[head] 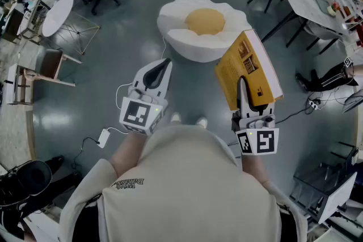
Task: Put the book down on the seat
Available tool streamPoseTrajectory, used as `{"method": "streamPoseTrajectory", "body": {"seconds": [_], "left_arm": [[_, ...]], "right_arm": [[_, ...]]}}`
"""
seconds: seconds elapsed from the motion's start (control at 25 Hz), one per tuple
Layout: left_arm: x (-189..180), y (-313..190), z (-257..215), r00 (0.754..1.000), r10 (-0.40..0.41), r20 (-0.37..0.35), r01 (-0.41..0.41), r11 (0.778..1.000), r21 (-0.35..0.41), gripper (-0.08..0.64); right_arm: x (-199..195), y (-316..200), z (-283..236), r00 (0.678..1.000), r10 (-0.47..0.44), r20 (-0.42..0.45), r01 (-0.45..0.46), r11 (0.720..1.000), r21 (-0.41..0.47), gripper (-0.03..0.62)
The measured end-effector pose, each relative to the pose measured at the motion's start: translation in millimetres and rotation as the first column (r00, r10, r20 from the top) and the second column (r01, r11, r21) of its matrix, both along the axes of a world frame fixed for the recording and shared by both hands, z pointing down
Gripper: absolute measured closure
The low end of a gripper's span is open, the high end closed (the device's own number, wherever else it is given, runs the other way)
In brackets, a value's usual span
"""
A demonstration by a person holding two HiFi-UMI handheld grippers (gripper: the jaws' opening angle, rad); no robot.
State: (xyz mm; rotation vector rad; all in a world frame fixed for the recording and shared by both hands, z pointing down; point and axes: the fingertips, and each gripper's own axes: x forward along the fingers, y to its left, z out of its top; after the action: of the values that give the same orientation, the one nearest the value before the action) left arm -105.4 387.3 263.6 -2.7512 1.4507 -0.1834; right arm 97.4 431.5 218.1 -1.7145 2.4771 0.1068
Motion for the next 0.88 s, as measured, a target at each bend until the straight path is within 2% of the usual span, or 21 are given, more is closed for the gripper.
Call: {"method": "streamPoseTrajectory", "body": {"seconds": [0.52,0.88], "left_arm": [[7.7,-15.8,2.6,1.000,0.012,-0.024,-0.013,1.000,-0.024,0.549],[36.8,-30.6,15.8,0.999,0.025,-0.024,-0.027,0.998,-0.054,0.549]], "right_arm": [[1.8,-22.0,5.7,1.000,-0.009,-0.001,0.009,1.000,-0.017,0.442],[20.5,-30.8,19.0,0.999,-0.019,-0.034,0.018,0.999,-0.031,0.442]]}}
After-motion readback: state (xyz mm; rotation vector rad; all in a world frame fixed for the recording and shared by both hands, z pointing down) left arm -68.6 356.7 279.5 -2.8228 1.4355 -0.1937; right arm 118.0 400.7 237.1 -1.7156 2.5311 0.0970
